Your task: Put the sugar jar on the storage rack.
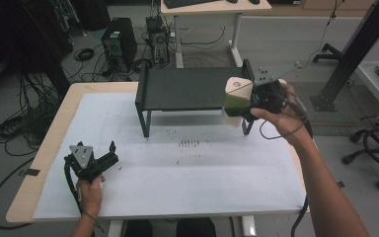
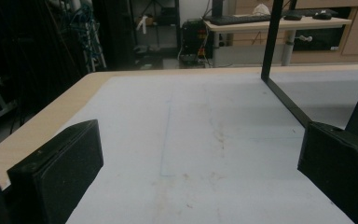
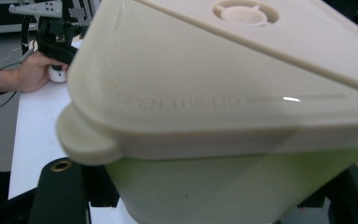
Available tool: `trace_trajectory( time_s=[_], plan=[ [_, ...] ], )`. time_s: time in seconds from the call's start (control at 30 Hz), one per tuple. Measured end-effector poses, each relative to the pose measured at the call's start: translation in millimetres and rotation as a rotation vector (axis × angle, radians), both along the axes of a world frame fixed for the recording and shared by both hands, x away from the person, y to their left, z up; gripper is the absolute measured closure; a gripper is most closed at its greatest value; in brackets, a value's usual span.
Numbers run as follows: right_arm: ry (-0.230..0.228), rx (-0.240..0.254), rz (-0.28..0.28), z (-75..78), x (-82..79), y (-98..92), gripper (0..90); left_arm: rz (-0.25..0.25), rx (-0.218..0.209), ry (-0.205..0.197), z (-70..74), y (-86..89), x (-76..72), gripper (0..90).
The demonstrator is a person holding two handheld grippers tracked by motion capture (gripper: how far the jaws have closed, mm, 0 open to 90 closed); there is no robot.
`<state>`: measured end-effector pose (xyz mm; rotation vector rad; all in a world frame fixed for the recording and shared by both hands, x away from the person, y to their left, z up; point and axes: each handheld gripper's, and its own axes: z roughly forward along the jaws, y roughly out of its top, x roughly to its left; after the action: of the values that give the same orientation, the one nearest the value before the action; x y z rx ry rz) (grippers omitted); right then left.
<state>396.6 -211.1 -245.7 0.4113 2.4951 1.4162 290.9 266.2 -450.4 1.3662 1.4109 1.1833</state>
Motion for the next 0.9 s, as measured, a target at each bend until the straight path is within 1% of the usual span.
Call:
trace_trajectory(
  time_s=[0.23,0.4,0.57,0.73,0.9],
  plan=[
    [-0.007,0.008,-0.021,10.5,18.4,8.8,28.3,-0.005,0.006,0.001,-0.1,-0.4,0.3,0.2],
    [-0.003,0.001,-0.034,15.0,31.8,13.6,28.3,-0.006,0.013,0.000,-0.3,-1.1,0.3,0.2],
    [0.005,0.001,-0.048,15.9,43.8,16.3,28.3,-0.005,0.019,0.002,-0.3,-1.6,0.6,0.2],
    [0.010,0.023,-0.066,13.6,55.2,17.4,28.3,-0.006,0.026,0.003,-0.5,-2.2,0.8,0.2],
    [0.023,0.008,-0.085,9.8,65.6,18.5,28.3,-0.004,0.023,0.003,-0.4,-2.0,0.8,0.2]
  ],
)
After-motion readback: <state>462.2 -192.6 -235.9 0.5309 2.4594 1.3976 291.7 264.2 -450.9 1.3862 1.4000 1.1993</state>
